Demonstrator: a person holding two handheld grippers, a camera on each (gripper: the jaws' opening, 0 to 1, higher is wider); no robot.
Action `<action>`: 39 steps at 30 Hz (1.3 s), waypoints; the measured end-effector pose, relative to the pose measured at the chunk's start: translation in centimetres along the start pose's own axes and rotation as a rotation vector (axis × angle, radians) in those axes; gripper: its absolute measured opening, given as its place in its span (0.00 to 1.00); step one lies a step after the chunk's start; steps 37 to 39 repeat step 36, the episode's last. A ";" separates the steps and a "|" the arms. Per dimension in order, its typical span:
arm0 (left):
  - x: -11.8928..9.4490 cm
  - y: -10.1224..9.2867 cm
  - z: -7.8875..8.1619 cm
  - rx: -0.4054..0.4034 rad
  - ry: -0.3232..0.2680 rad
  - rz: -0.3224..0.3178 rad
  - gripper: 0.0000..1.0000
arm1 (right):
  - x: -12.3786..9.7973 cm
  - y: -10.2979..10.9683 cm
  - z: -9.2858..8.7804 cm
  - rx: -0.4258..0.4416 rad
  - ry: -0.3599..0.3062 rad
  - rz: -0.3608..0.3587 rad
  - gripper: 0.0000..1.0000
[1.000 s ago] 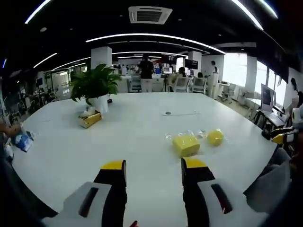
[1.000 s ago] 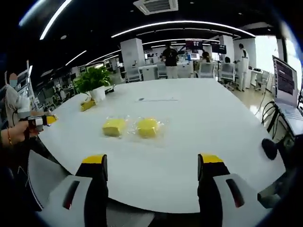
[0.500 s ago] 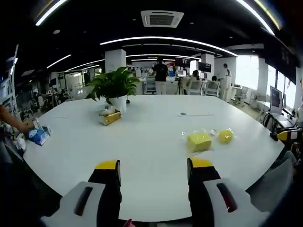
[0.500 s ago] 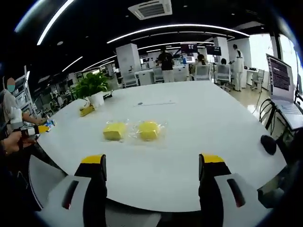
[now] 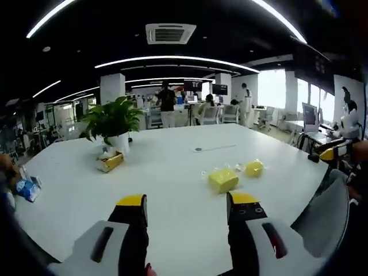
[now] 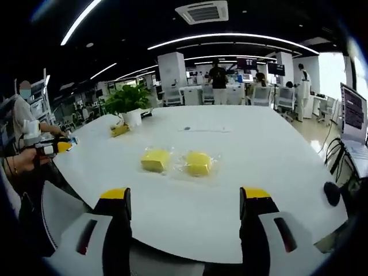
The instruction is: Compare the silicone blocks by pressing each to a similar depth, holding the contact briefly, and releasing to observe deformation and rebound differences across the visible hardness samples.
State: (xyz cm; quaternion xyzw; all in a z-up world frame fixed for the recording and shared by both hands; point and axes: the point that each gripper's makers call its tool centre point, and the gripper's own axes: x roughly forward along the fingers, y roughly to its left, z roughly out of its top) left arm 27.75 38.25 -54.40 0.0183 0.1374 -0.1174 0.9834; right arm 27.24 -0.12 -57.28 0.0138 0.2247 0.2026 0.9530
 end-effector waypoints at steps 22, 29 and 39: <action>-0.3 -3.6 2.2 0.012 -0.065 -0.090 0.67 | 0.5 -1.1 0.8 -0.071 -0.028 0.230 0.74; -0.2 -5.1 1.4 0.033 -0.017 -0.218 0.60 | -0.1 0.2 1.3 -0.071 -0.053 0.320 0.73; 0.1 -5.6 1.0 0.045 0.000 -0.255 0.56 | -0.2 0.7 1.3 -0.074 -0.056 0.338 0.73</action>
